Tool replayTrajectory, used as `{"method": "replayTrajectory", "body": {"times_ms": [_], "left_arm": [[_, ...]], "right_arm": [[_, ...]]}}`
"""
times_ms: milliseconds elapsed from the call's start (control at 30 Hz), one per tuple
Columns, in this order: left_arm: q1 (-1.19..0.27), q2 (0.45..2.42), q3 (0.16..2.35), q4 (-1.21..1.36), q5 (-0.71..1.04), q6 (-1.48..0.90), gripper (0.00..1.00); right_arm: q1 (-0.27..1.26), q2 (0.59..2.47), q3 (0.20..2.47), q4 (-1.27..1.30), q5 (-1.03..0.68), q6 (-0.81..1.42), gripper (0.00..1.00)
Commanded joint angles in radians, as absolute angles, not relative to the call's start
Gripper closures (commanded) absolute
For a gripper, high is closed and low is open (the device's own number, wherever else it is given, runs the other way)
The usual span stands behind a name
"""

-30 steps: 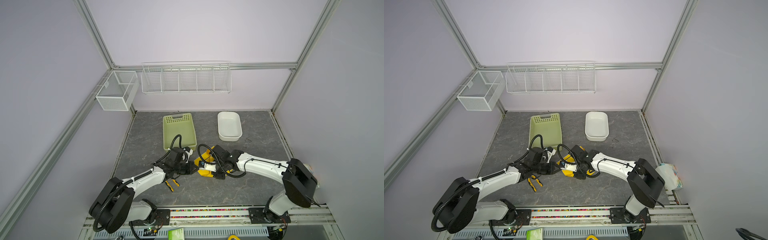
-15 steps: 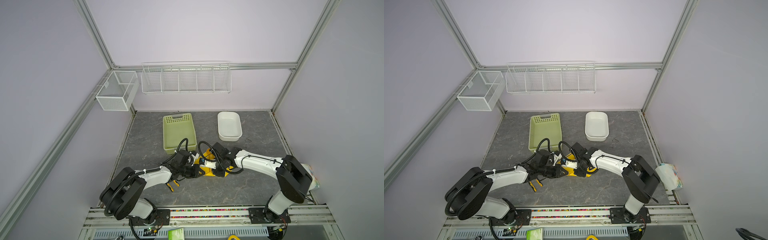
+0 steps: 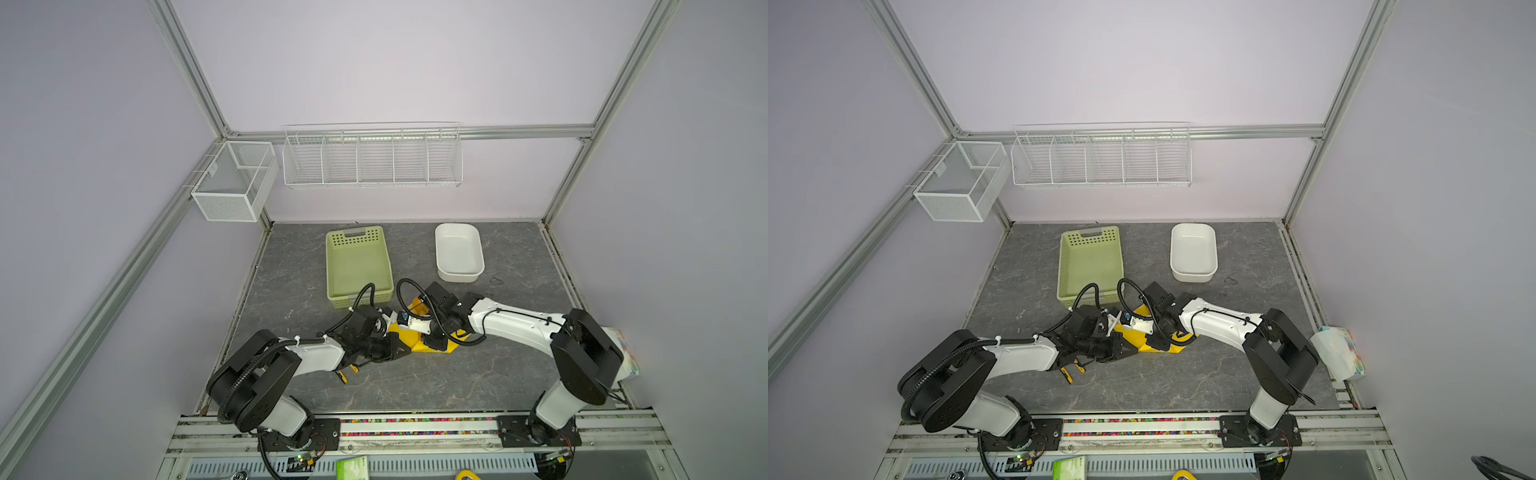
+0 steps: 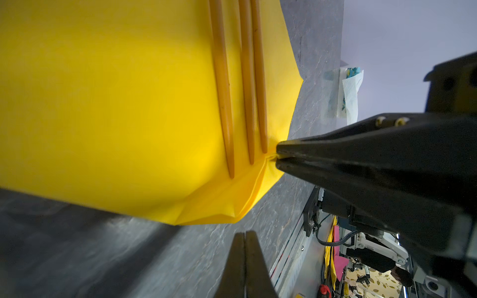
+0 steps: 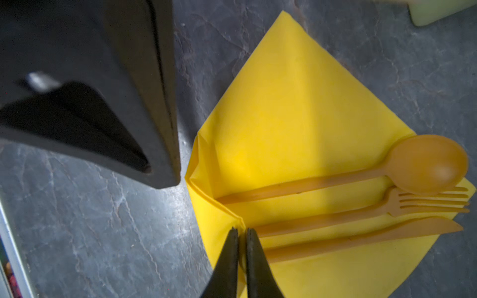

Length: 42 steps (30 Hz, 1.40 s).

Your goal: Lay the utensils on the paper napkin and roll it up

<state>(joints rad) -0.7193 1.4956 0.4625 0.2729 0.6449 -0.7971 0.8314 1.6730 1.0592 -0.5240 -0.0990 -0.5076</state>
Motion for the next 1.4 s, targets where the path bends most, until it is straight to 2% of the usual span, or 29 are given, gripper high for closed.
{"method": "replayTrajectory", "body": {"times_ms": [0, 667, 800, 1000, 1200, 1367], "left_arm": [[-0.723, 1.504, 0.46, 0.306, 0.641, -0.816, 1.0], [-0.723, 1.614, 0.488, 0.387, 0.708, -0.837, 1.0], [-0.723, 1.631, 0.5, 0.387, 0.705, -0.835, 1.0], [-0.723, 1.651, 0.513, 0.411, 0.706, -0.85, 1.0], [-0.723, 1.652, 0.519, 0.407, 0.694, -0.847, 1.0], [-0.723, 1.659, 0.525, 0.41, 0.685, -0.847, 1.0]], "right_arm": [[0.823, 1.673, 1.06, -0.498, -0.139, -0.496, 0.88], [0.803, 1.692, 1.063, -0.486, -0.119, -0.449, 0.87], [0.801, 1.688, 1.06, -0.482, -0.118, -0.435, 0.84], [0.8, 1.664, 1.05, -0.469, -0.104, -0.394, 0.72], [0.799, 1.593, 1.062, -0.5, -0.049, -0.221, 0.66], [0.8, 1.485, 1.003, -0.479, 0.053, 0.045, 0.65]]}}
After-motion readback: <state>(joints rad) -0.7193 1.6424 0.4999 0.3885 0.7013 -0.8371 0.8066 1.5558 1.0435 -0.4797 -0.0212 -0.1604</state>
